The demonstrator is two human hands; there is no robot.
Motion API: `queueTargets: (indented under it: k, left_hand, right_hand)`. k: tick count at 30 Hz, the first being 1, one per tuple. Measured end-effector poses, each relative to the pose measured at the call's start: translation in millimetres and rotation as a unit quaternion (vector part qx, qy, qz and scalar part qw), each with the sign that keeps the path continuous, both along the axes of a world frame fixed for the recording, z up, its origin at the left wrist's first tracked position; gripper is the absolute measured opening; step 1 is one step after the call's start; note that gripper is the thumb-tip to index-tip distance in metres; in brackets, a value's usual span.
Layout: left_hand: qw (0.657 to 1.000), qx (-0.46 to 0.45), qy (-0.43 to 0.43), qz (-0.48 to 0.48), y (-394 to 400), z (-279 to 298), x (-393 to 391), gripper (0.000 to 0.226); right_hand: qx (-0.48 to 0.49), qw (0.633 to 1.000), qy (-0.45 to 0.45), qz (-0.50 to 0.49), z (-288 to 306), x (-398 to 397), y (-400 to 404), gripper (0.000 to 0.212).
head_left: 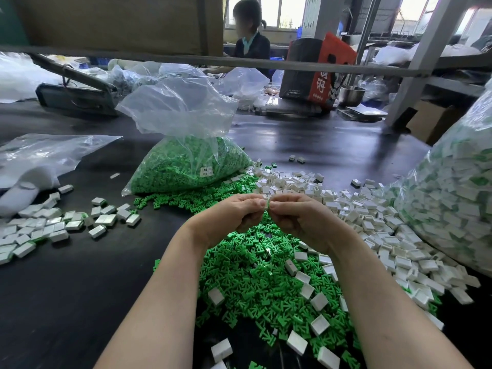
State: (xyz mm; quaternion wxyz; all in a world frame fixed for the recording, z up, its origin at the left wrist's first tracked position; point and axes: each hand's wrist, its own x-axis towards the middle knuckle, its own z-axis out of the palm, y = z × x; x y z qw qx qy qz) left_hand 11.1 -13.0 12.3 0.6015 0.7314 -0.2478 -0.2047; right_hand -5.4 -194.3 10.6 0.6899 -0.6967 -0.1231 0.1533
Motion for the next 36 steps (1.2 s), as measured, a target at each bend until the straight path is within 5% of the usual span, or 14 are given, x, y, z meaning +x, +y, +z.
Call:
queueTargets:
  k: [7, 14, 22, 32, 36]
  left_hand:
    - [0.999, -0.011, 0.025, -0.018, 2.6, 1.6, -0.6, 0.033]
    - [0.999, 0.002, 0.028, -0.023, 1.8, 1.2, -0.1, 0.031]
    - [0.999, 0.034, 0.009, -0.032, 5.1, 3.1, 1.0, 0.029]
    - [1.000, 0.004, 0.001, 0.013, 2.4, -1.4, 3.6, 0.015]
    - [0.998, -0.049, 0.002, 0.042, -2.9, -4.5, 4.0, 0.036]
  right_hand:
    - [0.004, 1.000, 0.007, 0.023, 1.6, -1.3, -1.6, 0.003]
    - [0.005, 0.999, 0.011, 0.048, -3.1, 2.3, -7.4, 0.029]
    - [-0.013, 0.998, -0.004, 0.061, -3.6, 1.2, -5.8, 0.035]
    - [0.036, 0.999, -0.006, 0.019, -5.0, 1.5, -2.4, 0.007]
    - [0.067, 0.997, -0.034, -0.023, -5.2, 4.8, 0.1, 0.008]
